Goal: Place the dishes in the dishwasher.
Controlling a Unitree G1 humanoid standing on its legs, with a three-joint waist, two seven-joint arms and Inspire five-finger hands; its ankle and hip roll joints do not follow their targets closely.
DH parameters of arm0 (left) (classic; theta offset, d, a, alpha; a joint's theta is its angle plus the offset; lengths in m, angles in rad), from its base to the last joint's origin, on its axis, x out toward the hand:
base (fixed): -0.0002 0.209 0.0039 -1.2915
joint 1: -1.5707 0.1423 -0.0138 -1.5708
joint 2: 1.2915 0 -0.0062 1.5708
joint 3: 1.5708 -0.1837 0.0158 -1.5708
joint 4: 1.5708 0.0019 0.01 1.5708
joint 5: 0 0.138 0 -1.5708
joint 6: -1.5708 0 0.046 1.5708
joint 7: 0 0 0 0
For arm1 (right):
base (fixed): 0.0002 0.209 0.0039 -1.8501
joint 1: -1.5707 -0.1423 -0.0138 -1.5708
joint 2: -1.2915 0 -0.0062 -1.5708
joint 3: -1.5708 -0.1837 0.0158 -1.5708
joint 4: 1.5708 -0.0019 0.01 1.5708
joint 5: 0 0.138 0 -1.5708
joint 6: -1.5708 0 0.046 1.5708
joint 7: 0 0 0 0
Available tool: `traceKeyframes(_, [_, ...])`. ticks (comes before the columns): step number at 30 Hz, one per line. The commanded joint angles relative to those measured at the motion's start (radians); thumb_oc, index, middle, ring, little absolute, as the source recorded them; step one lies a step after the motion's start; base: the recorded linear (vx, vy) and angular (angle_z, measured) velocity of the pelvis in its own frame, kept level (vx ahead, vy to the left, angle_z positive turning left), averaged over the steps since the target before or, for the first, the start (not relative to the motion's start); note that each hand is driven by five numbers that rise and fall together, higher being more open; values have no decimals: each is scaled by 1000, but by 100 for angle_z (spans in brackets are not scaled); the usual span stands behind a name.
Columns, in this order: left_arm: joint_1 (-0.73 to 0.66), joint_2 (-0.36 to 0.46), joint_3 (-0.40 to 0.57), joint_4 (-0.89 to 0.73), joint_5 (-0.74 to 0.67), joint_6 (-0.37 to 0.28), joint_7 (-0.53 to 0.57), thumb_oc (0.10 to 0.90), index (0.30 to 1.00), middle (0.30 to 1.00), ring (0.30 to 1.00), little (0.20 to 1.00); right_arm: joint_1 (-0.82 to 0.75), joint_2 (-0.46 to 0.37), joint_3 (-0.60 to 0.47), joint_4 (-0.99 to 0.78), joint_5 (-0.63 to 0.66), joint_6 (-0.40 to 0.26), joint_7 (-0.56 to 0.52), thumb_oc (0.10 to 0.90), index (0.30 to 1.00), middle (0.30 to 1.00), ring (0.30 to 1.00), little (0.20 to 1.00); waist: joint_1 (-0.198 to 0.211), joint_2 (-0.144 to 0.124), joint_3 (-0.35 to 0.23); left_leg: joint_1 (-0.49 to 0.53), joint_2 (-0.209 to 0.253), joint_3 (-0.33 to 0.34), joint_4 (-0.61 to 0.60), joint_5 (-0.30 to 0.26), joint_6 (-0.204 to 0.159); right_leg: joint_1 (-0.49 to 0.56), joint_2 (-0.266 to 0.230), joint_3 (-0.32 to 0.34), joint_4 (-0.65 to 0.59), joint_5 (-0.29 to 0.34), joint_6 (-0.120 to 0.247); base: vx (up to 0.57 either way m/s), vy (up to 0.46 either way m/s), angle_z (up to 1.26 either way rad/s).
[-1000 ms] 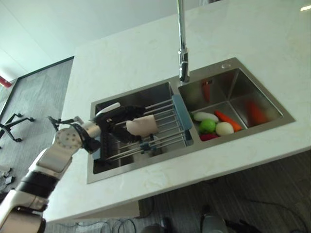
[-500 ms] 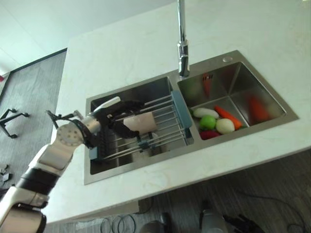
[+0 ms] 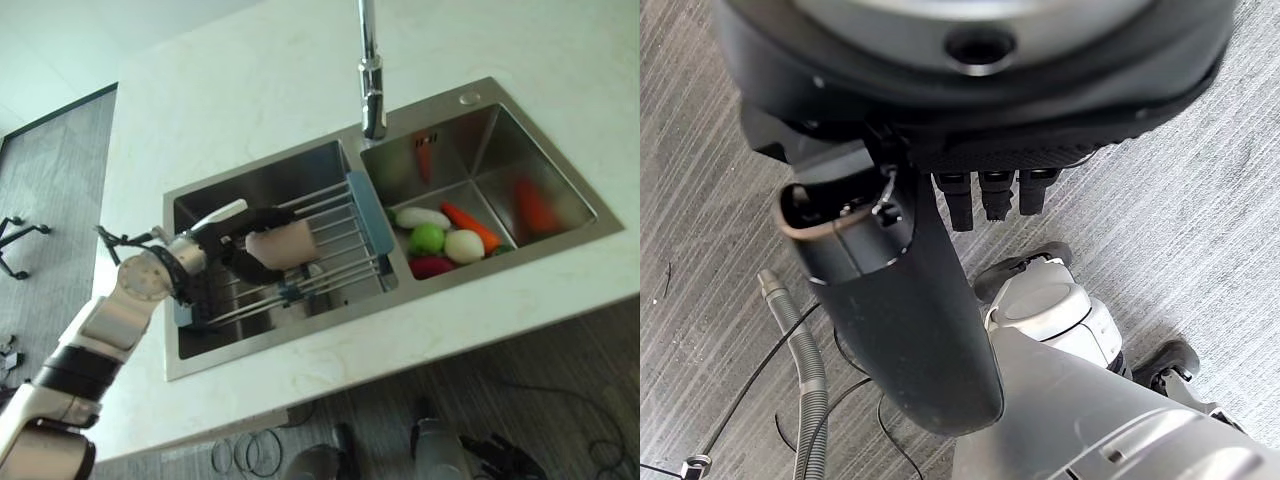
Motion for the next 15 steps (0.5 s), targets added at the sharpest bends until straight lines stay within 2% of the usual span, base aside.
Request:
traceKeyframes(1, [-99, 34, 58, -9, 61, -14, 54, 800, 900, 900, 900, 900, 18, -14, -16, -42, 16, -20, 13, 800, 900, 900, 900, 900, -22, -17, -48, -86, 31, -94, 111, -87, -25, 64, -88, 18, -15, -105, 114, 0, 0, 0])
traceKeyframes(12, [-83, 39, 58, -16, 112, -24, 130, 800, 900, 900, 900, 900, 9, -18, -12, -63, 26, -36, 33, 800, 900, 900, 900, 900, -23, -18, -12, -108, 22, -102, 111, -87, -22, 41, -96, 25, -15, -96, 119, -2, 3, 0])
traceKeyframes(15, [-85, 43, 56, -21, 166, -33, 141, 800, 900, 900, 900, 900, 2, -22, -10, -74, 23, -39, 38, 800, 900, 900, 900, 900, -25, -16, 5, -119, 19, -106, 111, -86, -21, 30, -99, 28, -15, -92, 122, -21, 31, -5])
